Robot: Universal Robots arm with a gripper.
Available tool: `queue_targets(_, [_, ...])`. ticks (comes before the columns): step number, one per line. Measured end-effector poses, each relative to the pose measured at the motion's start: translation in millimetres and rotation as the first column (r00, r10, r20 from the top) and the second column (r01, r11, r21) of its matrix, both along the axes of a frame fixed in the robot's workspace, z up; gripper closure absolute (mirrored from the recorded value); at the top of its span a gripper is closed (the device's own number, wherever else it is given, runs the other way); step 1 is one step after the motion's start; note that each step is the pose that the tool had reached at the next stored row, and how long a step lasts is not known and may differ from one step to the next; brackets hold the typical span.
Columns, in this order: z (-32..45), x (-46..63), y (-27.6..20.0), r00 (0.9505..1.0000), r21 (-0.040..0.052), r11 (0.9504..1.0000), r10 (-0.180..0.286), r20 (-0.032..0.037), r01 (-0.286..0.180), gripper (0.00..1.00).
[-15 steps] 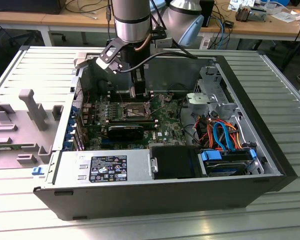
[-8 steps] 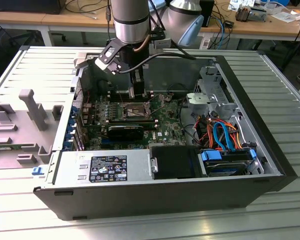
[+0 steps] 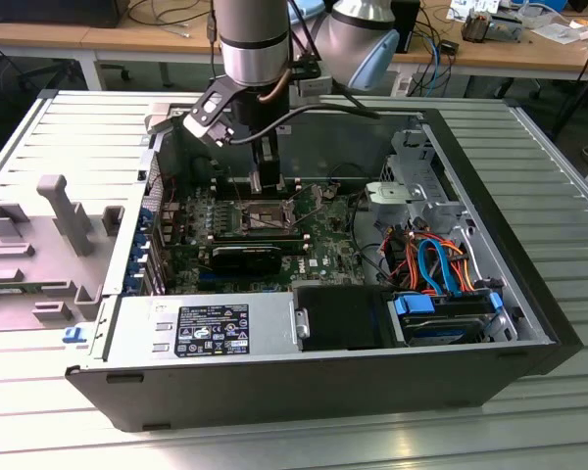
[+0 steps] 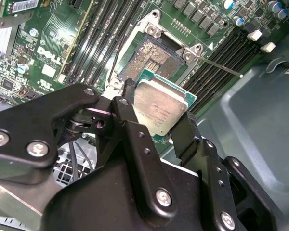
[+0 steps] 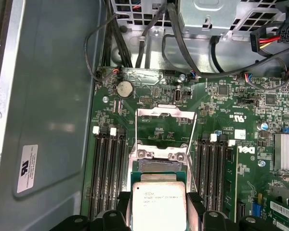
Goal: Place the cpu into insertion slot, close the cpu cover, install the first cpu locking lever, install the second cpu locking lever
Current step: 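Place the cpu into insertion slot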
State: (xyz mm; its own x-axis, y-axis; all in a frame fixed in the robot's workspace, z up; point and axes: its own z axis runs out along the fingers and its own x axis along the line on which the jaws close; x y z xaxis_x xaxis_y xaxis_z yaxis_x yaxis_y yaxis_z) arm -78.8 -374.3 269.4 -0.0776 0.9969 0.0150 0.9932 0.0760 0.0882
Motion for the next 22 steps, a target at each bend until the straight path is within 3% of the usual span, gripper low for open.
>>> queue_targets(6, [-0.7, -3.8, 2.3, 0.9998, -0.0003, 0.9998, -0.019, -0.0001, 0.019, 0.45])
queue_targets(10, [-5.3, -4.6, 2.5, 0.9997, -0.0003, 0.9997, -0.022, 0.0000, 0.022, 0.45])
queue_targets(22, [-7.7, -4.8, 2.5, 0.9997, -0.0003, 0.9997, -0.022, 0.0000, 0.022, 0.45])
